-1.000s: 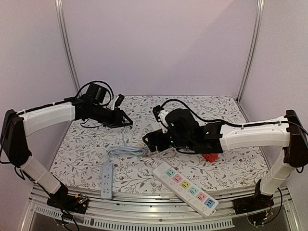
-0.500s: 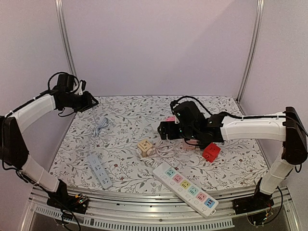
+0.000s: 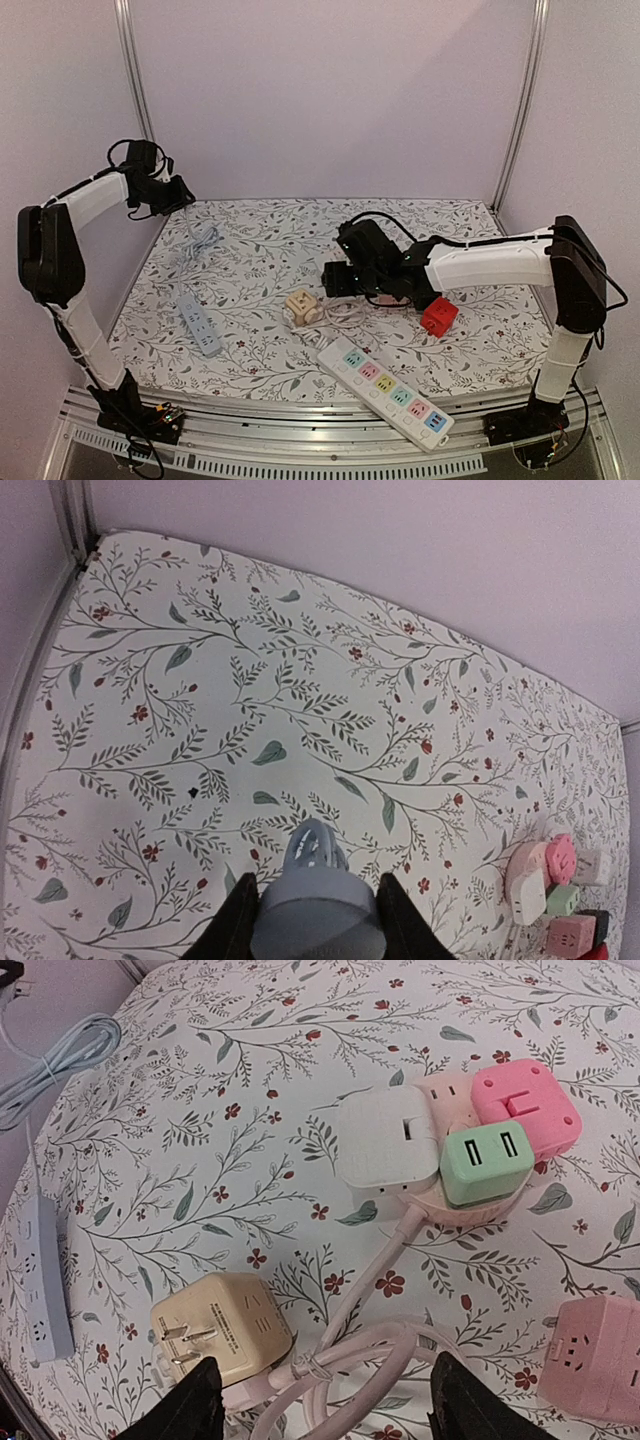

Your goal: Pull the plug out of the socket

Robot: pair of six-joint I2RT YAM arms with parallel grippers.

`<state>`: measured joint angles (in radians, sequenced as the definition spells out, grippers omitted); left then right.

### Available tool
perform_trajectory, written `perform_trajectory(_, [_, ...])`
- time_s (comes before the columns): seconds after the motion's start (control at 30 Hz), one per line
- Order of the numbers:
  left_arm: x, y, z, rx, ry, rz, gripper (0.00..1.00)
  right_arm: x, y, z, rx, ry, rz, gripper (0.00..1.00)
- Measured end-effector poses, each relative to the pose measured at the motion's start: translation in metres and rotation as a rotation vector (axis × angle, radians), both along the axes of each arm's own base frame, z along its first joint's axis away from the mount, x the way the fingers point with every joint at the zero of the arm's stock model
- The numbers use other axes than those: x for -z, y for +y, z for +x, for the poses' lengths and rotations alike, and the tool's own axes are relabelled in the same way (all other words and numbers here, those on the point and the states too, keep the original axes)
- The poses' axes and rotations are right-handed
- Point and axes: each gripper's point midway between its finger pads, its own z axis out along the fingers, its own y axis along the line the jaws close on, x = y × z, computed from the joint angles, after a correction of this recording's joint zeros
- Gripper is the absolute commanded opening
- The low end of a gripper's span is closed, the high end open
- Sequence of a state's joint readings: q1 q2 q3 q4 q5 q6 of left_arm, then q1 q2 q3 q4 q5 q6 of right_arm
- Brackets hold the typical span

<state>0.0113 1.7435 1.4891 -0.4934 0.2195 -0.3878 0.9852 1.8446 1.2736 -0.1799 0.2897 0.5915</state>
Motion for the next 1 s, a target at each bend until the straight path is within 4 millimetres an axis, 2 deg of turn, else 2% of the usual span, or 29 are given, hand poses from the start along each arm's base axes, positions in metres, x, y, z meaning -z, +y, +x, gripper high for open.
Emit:
perform_trajectory(0.17, [0.052,0.004,0.020,0.003,0.104,0.013,0.17,0.006,0.008,0.003,-0.001,0.012,0.004,0.44])
perform_trajectory(0.27, [0.084,0.004,0.021,0.006,0.173,0.015,0.23,0.014,0.010,0.003,-0.001,0.030,0.001,0.25])
perform_trajectory(0.33, [0.096,0.005,0.020,0.006,0.203,0.015,0.27,0.017,0.011,0.002,-0.005,0.036,-0.002,0.08])
perform_trajectory(0.4, [0.106,0.007,0.023,0.002,0.231,0.013,0.36,0.018,0.011,0.002,-0.003,0.045,0.005,0.00])
perform_trajectory(0.6, [0.138,0.015,0.025,-0.021,0.307,-0.002,0.73,0.018,0.011,0.001,0.000,0.048,0.014,0.00])
perform_trajectory(0.67, [0.148,0.016,0.022,-0.027,0.336,-0.004,0.87,0.018,0.008,-0.001,0.000,0.047,0.014,0.00])
perform_trajectory(0.7, [0.152,0.017,0.020,-0.033,0.350,-0.002,0.98,0.017,0.006,-0.003,-0.001,0.046,0.013,0.00])
perform_trajectory(0.83, [0.149,0.021,0.017,-0.059,0.357,0.011,0.99,0.007,0.001,-0.006,-0.014,0.031,0.018,0.00])
perform_trajectory(0.93, [0.132,0.026,0.012,-0.086,0.328,0.031,0.99,-0.006,0.000,-0.007,-0.024,0.010,0.031,0.00])
perform_trajectory(1.0, [0.113,0.030,0.006,-0.105,0.293,0.060,0.99,-0.013,-0.001,-0.008,-0.030,-0.002,0.037,0.00])
